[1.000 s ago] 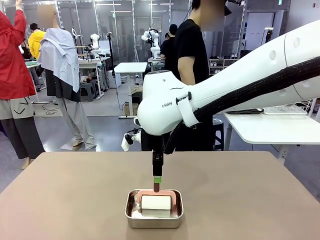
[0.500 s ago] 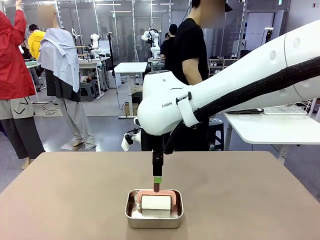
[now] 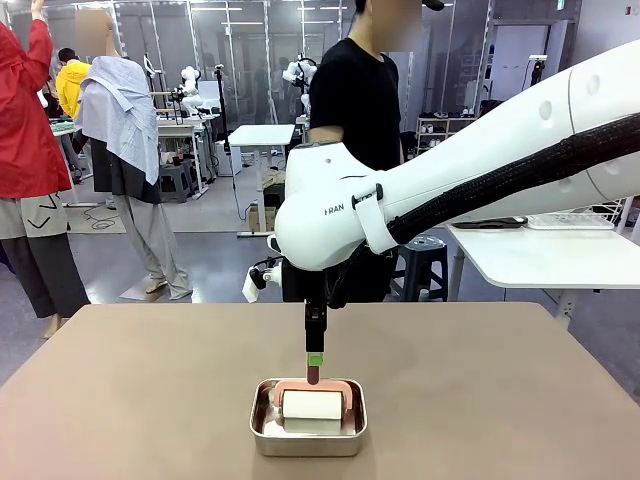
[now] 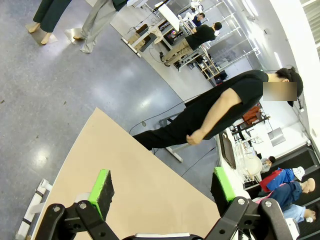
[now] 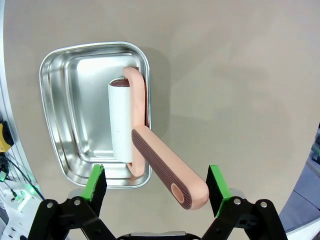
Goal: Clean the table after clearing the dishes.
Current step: Place the Lint Roller back on top of the Airtight Container.
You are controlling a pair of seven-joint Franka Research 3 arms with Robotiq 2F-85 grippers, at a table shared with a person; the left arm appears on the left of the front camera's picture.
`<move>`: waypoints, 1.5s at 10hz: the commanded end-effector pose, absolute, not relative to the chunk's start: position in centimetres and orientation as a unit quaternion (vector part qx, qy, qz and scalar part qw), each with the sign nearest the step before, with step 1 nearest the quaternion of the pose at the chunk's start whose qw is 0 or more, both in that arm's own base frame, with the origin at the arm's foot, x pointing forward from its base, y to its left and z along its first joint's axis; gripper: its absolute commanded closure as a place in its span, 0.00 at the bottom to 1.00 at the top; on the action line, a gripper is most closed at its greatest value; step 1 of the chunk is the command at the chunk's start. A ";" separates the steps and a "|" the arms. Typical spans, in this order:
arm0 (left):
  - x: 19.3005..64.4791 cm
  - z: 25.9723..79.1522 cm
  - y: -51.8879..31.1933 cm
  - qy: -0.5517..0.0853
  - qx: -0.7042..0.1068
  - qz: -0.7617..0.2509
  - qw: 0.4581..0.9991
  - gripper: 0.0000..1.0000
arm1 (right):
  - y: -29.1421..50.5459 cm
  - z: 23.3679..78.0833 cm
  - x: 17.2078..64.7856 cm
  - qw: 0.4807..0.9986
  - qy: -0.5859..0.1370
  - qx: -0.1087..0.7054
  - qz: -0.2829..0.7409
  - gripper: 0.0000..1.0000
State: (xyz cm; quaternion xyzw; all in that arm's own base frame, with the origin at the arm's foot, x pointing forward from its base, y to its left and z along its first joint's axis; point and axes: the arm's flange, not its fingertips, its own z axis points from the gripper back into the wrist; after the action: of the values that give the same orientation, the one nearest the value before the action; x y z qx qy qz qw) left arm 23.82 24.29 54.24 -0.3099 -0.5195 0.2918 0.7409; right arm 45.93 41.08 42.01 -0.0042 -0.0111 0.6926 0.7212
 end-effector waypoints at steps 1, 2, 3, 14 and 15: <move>23.7 54.4 24.3 -0.515 -0.307 0.296 0.743 0.00 | 38.4 46.1 47.3 0.779 -0.055 0.074 0.620 0.00; 23.7 54.4 24.3 -0.515 -0.307 0.296 0.743 0.00 | 33.8 50.1 48.7 0.837 -0.101 0.135 0.521 0.00; 23.7 54.4 24.3 -0.515 -0.307 0.296 0.743 0.00 | 29.1 53.2 49.1 0.864 -0.150 0.195 0.438 0.00; 23.7 54.4 24.3 -0.515 -0.307 0.296 0.743 0.00 | -16.8 50.7 30.7 0.705 -0.336 0.529 -0.333 0.00; 23.7 54.4 24.3 -0.515 -0.307 0.296 0.743 0.00 | -17.7 48.0 28.8 0.681 -0.350 0.535 -0.357 0.00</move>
State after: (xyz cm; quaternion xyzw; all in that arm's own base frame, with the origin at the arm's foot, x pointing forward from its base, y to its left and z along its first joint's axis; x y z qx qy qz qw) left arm 23.82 24.28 54.25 -0.3100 -0.5195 0.2916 0.7409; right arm 29.99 -19.58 49.40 0.5185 -0.2738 -0.2995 0.7527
